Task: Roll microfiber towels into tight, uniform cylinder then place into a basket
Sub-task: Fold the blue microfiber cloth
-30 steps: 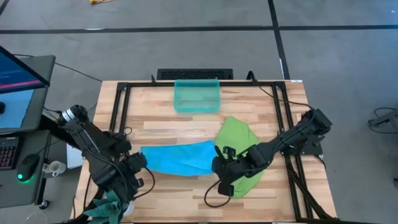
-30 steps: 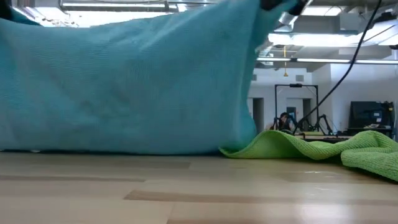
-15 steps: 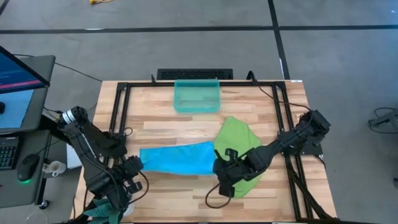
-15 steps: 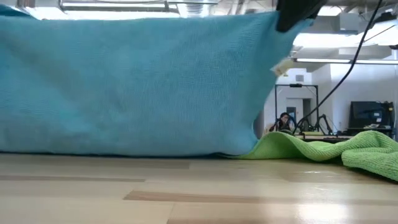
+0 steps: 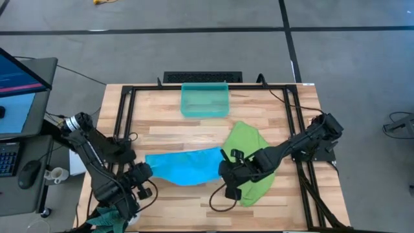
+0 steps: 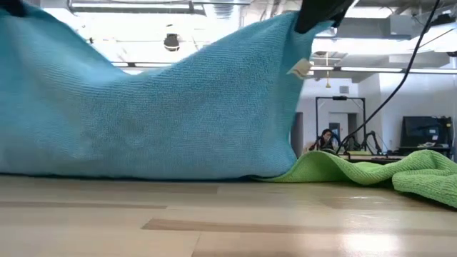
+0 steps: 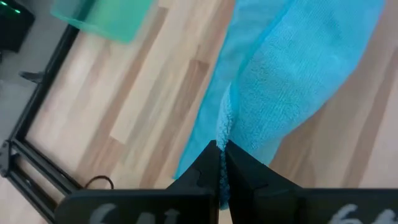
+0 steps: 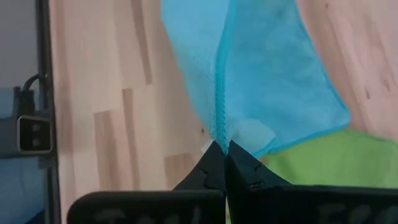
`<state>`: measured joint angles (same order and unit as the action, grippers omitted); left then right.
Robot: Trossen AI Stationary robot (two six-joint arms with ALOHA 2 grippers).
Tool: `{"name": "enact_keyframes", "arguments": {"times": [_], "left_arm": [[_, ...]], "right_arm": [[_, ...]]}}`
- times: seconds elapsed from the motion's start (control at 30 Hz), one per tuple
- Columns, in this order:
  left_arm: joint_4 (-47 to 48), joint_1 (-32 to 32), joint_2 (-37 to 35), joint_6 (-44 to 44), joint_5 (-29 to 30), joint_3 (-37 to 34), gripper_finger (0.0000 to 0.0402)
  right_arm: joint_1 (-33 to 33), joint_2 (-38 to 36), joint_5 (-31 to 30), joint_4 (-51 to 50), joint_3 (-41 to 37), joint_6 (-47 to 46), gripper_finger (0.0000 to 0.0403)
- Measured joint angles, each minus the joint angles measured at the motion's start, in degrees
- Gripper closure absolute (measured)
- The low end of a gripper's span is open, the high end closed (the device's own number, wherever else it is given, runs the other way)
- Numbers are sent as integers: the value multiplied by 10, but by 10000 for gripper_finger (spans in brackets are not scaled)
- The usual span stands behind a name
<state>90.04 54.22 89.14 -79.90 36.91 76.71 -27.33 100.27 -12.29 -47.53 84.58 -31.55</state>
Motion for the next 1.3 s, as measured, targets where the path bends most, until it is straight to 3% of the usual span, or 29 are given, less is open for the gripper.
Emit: {"name": "enact_keyframes", "arguments": {"times": [0.27, 0.67, 0.83, 1.03, 1.3], "left_arm": [[0, 9, 0, -11, -35, 0, 401], [-4, 59, 8, -186, -49, 0, 401], [0, 59, 38, -185, -118, -1, 401], [0, 59, 48, -182, -121, -1, 401], [0, 60, 48, -160, -99, -1, 401]], "right_arm": [[-28, 17, 62, 4, 2, -53, 391], [-59, 96, 89, 30, 2, -73, 391], [-59, 97, 101, 43, 32, -39, 391], [-45, 97, 130, 105, 50, 4, 392], [-54, 97, 144, 83, 50, -31, 391]]}}
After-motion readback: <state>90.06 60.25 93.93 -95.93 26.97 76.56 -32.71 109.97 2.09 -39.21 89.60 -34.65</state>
